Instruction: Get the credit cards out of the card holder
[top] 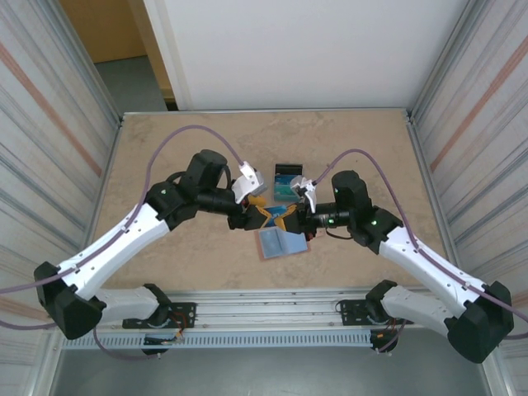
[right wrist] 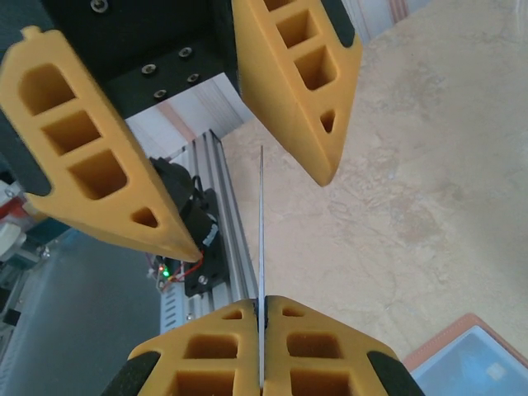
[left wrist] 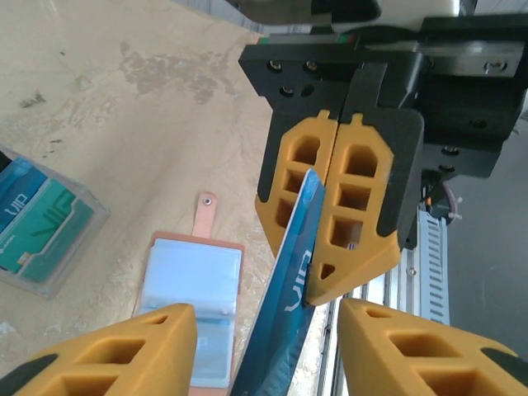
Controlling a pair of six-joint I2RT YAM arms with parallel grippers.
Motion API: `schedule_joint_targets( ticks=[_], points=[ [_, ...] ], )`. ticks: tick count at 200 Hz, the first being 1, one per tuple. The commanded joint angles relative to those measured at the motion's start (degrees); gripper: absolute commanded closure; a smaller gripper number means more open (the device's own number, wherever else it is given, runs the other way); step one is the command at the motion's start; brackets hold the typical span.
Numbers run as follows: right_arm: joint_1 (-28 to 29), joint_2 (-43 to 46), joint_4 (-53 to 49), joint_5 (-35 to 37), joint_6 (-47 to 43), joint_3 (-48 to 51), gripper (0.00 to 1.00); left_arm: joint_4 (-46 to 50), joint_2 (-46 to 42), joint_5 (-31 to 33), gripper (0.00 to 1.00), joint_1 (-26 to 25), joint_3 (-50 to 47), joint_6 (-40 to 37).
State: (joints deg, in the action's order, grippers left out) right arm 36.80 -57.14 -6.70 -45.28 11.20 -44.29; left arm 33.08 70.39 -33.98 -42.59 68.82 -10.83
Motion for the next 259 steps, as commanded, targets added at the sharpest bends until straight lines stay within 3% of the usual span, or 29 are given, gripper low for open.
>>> schedule_joint_targets(
  ticks=[1,44,54,64,75,103,120,148,180,196,201,259],
  points=[
    [0.39,2.06,-0.77,-1.39,-1.92,-1.85,1.00,1.92,1.27,-4.00,0.60,0.27,2.62,-3.35],
    [0.28,2.34,-1.20,-0.39,-2.58,-1.68,1.00,1.71,4.04,-5.84,0.93,0.27,4.04,-5.00],
    [0.17,2.39,-1.42,0.86,-2.58,-1.51,0.92,1.79,4.39,-5.24,1.00,0.31,4.42,-5.73],
    [0.03,2.62,-1.64,2.24,-2.58,-1.25,0.83,1.73,4.93,-4.31,1.00,0.64,4.86,-6.75],
    [-0.19,3.19,-1.82,4.61,-2.09,-0.68,0.65,1.67,5.65,-3.75,1.00,1.53,5.62,-7.80],
    [-0.66,6.33,-2.33,17.10,0.86,2.18,0.49,1.30,9.17,-3.39,1.00,5.44,8.35,-12.48],
    [-1.69,8.92,-3.32,25.73,4.05,3.92,0.34,0.69,12.80,-2.19,1.00,7.52,10.67,-15.63],
    [-4.20,12.19,-6.23,35.79,9.02,5.03,0.25,1.06,20.83,2.41,1.00,8.13,16.07,-23.45],
    [-5.25,12.49,-10.59,43.31,12.19,3.70,0.17,2.79,30.91,3.48,1.00,8.73,24.10,-30.54],
    [-5.33,12.10,-11.58,45.09,13.37,3.27,0.08,3.69,35.06,3.64,1.00,8.83,27.34,-34.15],
    [-5.28,11.99,-11.83,45.64,13.90,3.04,0.01,3.83,36.17,3.91,1.00,8.82,28.13,-35.21],
    [-5.24,11.44,-16.55,54.07,19.19,0.72,0.01,4.37,46.14,1.37,1.00,9.95,36.06,-39.51]
  ],
)
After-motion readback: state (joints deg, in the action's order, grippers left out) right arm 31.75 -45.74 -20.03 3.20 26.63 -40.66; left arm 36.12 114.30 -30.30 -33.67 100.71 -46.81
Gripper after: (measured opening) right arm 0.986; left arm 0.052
